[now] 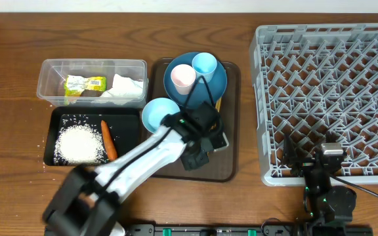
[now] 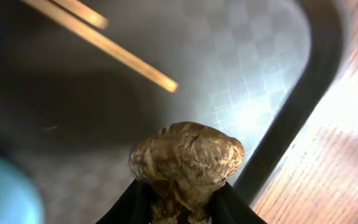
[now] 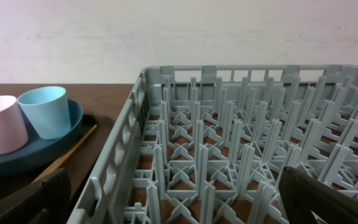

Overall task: Sort waste into correct bins and load items into the dishwasher rack
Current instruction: 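Carry the foil ball left and release it over the black tray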

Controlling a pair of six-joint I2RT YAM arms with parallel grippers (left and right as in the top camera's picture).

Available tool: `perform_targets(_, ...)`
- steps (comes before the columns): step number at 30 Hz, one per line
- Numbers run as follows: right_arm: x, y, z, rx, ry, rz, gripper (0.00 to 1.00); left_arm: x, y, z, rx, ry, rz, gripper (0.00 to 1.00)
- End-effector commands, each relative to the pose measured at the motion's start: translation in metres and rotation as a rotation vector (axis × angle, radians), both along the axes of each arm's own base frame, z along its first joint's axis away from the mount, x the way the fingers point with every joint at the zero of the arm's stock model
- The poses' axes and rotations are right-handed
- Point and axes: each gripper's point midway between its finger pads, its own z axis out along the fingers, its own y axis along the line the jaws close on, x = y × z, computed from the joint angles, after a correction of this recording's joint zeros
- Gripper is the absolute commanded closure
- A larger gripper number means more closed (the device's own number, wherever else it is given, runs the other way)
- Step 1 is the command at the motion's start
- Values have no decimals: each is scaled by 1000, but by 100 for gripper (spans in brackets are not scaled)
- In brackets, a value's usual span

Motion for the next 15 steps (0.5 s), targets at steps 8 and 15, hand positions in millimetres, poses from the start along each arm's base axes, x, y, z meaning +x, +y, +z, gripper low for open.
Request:
perform_targets(8,0,0,-1,-15,3,4,1,68,95,75,-6,-308,634,94)
perform_targets(15,0,0,-1,-15,3,4,1,87,173,75,-30,-274,1115,94)
